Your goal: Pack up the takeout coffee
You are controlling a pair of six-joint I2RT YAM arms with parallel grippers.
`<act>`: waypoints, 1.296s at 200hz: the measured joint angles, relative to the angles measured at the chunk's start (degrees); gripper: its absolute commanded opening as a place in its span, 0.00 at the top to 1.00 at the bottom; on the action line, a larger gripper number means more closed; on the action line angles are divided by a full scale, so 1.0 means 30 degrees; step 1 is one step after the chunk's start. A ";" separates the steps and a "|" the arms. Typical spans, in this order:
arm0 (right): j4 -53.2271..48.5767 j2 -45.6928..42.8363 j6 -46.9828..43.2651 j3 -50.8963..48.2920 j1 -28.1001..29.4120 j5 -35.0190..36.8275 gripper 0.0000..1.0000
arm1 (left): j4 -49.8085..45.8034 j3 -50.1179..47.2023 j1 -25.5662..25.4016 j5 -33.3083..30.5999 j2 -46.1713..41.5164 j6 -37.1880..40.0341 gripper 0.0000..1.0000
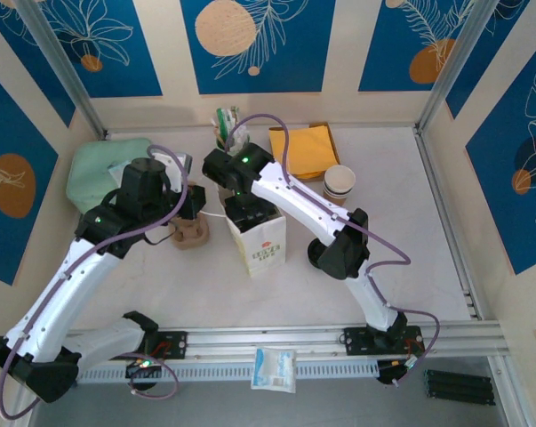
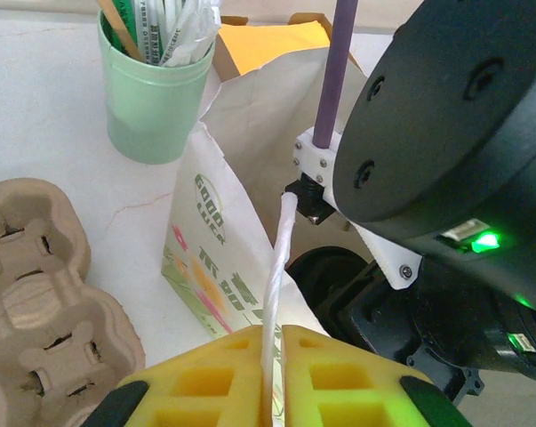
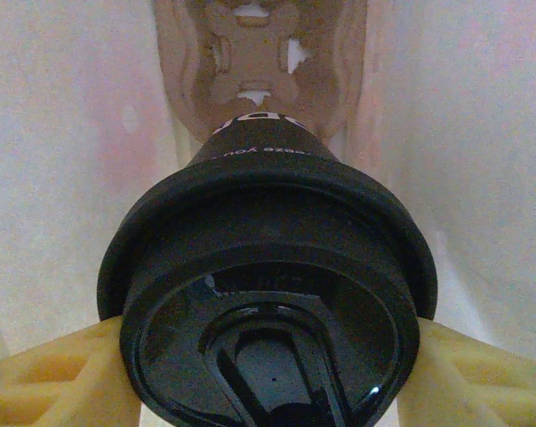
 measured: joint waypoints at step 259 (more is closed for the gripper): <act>0.0357 -0.0648 -0.0051 -0.2586 -0.0124 -0.0517 0.40 | -0.0087 0.0000 0.0000 -0.0022 -0.0182 0.0007 0.88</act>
